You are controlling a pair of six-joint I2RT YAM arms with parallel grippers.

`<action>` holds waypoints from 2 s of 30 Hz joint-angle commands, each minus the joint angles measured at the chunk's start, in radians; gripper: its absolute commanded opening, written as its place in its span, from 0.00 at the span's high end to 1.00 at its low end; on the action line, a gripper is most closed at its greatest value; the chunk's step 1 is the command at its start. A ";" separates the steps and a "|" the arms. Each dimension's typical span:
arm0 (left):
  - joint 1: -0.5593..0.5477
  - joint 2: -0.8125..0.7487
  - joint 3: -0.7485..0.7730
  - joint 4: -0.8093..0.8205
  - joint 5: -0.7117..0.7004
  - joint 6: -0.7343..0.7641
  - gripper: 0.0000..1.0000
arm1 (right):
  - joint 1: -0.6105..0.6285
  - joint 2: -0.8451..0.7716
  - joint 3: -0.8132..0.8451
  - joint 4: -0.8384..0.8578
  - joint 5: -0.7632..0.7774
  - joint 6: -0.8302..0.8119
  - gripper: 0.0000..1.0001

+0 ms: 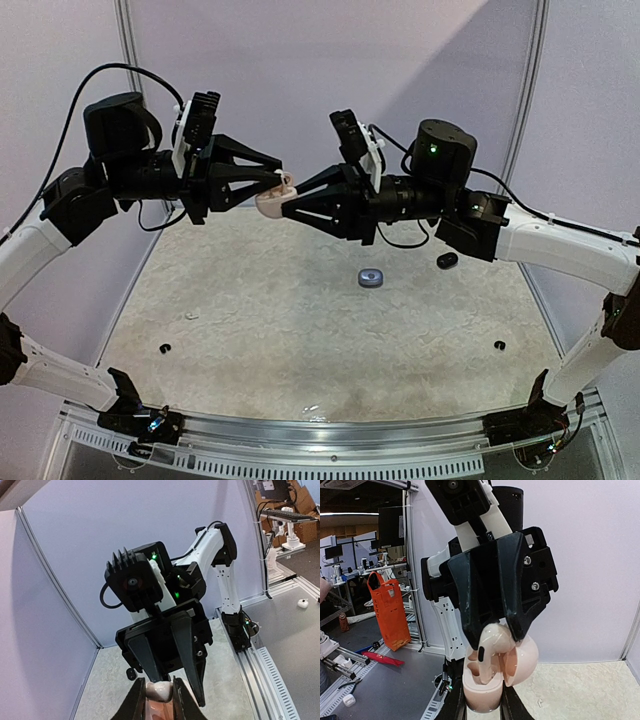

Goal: Insert the wireless bluetooth earbuds into the charging case

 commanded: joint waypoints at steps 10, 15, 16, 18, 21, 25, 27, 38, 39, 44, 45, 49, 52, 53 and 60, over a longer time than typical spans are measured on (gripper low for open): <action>-0.005 0.005 -0.009 -0.154 -0.006 0.024 0.80 | -0.007 -0.065 0.060 0.068 0.038 -0.004 1.00; -0.004 0.005 -0.010 -0.153 -0.003 0.030 0.80 | -0.007 -0.062 0.063 0.065 0.038 -0.006 1.00; -0.004 0.004 -0.010 -0.153 -0.003 0.032 0.80 | -0.006 -0.060 0.063 0.066 0.038 -0.006 1.00; -0.004 0.003 -0.010 -0.154 0.001 0.038 0.80 | -0.009 -0.060 0.063 0.065 0.036 -0.007 1.00; -0.003 0.002 -0.007 -0.161 0.017 0.052 0.82 | -0.010 -0.057 0.063 0.062 0.035 -0.006 1.00; -0.004 0.003 -0.004 -0.176 0.034 0.079 0.86 | -0.011 -0.055 0.063 0.059 0.033 -0.003 1.00; -0.003 0.005 -0.002 -0.186 0.038 0.088 0.88 | -0.012 -0.055 0.063 0.055 0.027 -0.002 1.00; 0.001 0.010 0.048 -0.278 0.172 0.111 1.00 | -0.044 -0.055 0.064 0.029 -0.138 0.003 1.00; 0.001 0.012 0.053 -0.288 0.183 0.116 1.00 | -0.044 -0.053 0.071 0.015 -0.153 -0.003 1.00; -0.006 0.031 0.071 -0.291 0.209 0.137 1.00 | -0.045 -0.028 0.106 -0.036 -0.198 -0.035 1.00; -0.006 0.036 0.076 -0.284 0.211 0.138 1.00 | -0.044 -0.024 0.107 -0.044 -0.205 -0.041 1.00; -0.011 0.047 0.116 -0.277 0.225 0.150 1.00 | -0.044 -0.019 0.127 -0.128 -0.218 -0.085 1.00; -0.021 0.057 0.138 -0.337 0.224 0.206 1.00 | -0.043 -0.012 0.139 -0.160 -0.223 -0.114 1.00; -0.022 0.060 0.141 -0.355 0.225 0.223 1.00 | -0.043 -0.010 0.144 -0.168 -0.222 -0.115 1.00; -0.026 0.075 0.186 -0.432 0.179 0.324 1.00 | -0.043 0.017 0.175 -0.246 -0.222 -0.186 1.00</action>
